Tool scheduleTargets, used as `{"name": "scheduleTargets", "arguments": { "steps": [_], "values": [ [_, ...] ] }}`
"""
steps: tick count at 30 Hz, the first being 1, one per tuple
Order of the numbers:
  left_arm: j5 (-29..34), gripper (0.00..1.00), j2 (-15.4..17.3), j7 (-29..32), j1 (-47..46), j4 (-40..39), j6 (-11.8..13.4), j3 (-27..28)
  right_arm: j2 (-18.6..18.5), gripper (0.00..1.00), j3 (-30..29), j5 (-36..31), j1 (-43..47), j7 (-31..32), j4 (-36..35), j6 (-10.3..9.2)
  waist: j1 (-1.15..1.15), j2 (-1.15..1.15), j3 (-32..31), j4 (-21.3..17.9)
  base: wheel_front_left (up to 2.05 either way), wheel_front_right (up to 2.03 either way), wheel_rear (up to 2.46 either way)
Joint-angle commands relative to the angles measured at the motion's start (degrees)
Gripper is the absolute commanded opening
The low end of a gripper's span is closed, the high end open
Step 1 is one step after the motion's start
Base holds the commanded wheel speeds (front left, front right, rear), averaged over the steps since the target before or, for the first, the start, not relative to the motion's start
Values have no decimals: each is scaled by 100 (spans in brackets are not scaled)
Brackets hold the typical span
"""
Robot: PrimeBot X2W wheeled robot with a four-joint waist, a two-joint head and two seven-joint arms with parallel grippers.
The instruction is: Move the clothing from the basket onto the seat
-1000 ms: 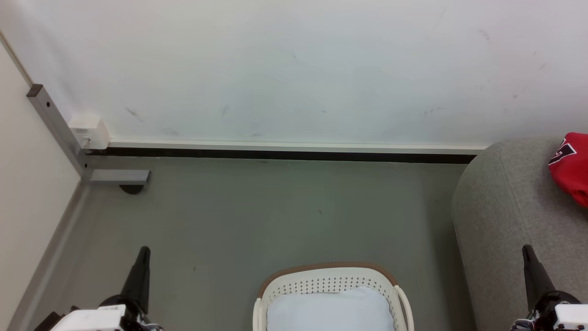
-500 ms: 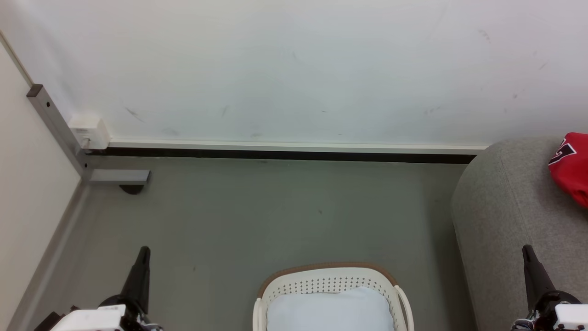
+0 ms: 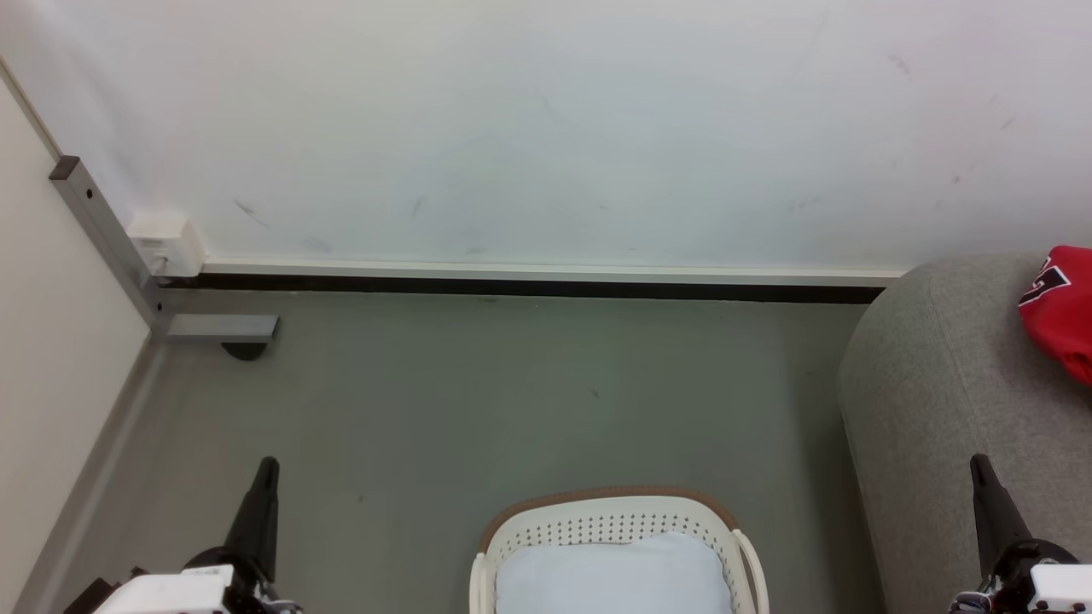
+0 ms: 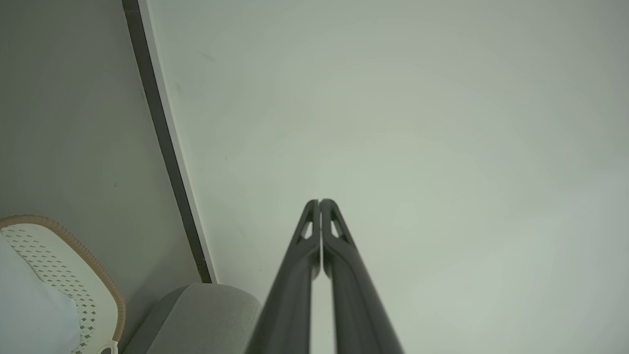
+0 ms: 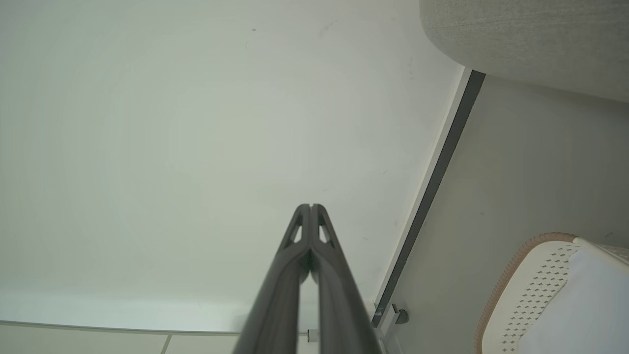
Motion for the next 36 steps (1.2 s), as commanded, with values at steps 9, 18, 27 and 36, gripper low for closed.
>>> {"name": "scheduleTargets", "arguments": {
  "steps": [9, 18, 27, 36],
  "values": [
    [-78, 0, 42, 20, -51, -19, -27, 10, 10, 0, -27, -46, -72, 17, -27, -12, 0, 0, 0, 0, 0, 0, 0],
    [-78, 0, 42, 20, -51, -20, -27, 10, 10, 0, -29, -47, -72, 19, -27, -12, 0, 0, 0, 0, 0, 0, 0],
    [-78, 0, 42, 19, -51, -20, -27, 10, 9, 0, -30, -49, -72, 20, -27, -12, 0, 0, 0, 0, 0, 0, 0],
    [-78, 0, 42, 19, -51, -20, -27, 9, 9, 0, -31, -51, -72, 21, -27, -12, 0, 0, 0, 0, 0, 0, 0]
  ]
}}
